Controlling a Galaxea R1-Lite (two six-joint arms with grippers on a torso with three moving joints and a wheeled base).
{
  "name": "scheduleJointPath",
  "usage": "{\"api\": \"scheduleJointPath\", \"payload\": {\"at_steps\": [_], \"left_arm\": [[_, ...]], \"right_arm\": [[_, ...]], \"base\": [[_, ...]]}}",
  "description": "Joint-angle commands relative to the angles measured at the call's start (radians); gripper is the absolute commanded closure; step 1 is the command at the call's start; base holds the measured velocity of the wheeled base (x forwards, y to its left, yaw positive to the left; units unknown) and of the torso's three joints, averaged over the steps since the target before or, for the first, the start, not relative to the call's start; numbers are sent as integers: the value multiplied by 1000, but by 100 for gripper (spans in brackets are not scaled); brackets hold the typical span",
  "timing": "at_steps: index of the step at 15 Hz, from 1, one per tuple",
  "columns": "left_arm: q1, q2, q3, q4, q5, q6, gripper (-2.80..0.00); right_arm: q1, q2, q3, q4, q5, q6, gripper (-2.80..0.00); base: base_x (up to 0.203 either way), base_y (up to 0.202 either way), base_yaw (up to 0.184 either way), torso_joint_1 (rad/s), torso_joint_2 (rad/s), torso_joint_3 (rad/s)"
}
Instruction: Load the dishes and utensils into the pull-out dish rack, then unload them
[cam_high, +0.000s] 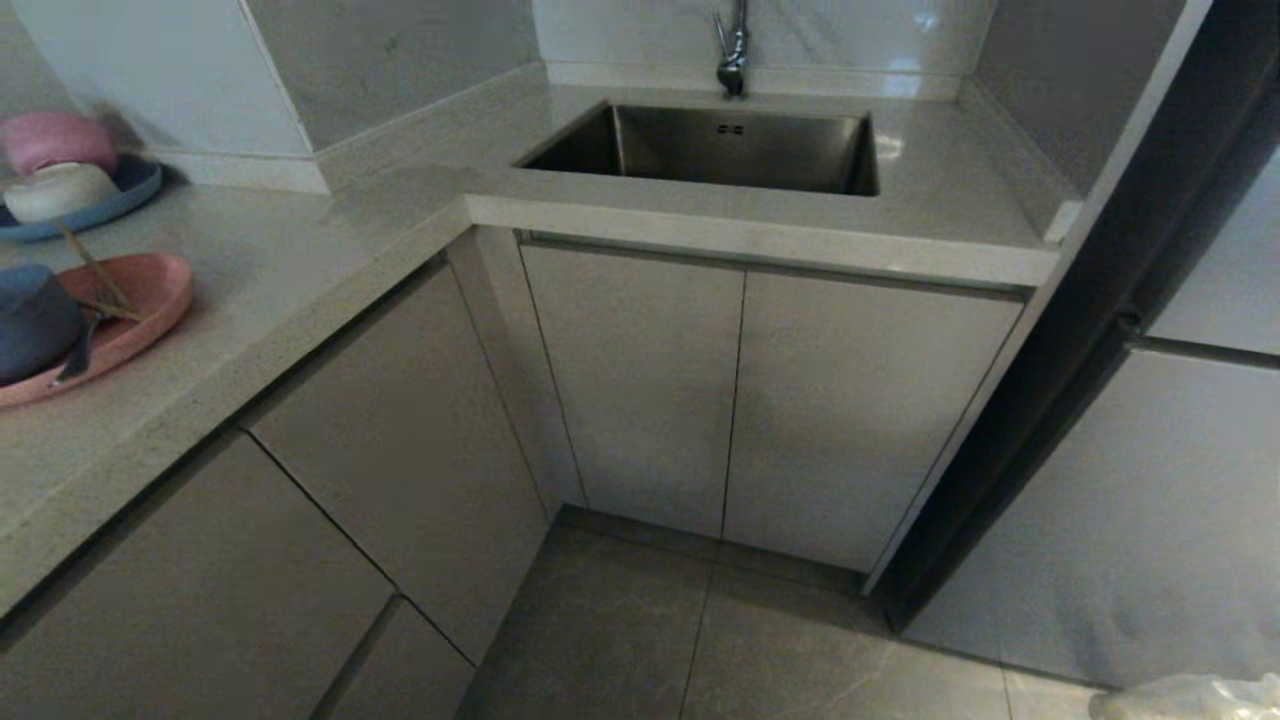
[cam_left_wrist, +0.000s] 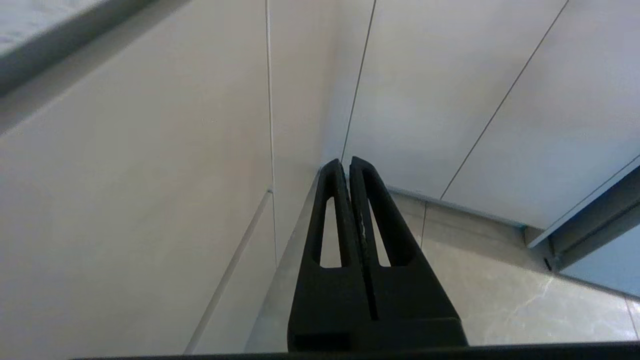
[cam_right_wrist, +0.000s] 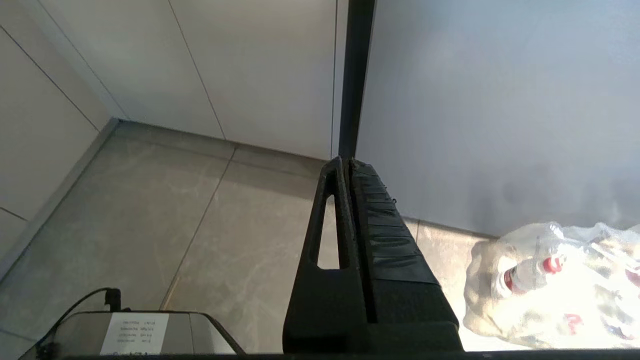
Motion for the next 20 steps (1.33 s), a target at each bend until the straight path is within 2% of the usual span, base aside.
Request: {"api": "scheduleJointPath", "payload": {"at_steps": [1, 20], "left_arm": [[0, 3, 8, 0, 1, -1, 0], [-3, 3, 6, 0, 1, 1, 0]], "right_arm": [[0, 0, 0, 1, 0, -1, 0], [0, 0, 0, 1, 0, 0, 0]], "base": [[0, 0, 0, -2, 11, 192], [0, 0, 0, 2, 2, 204]]}}
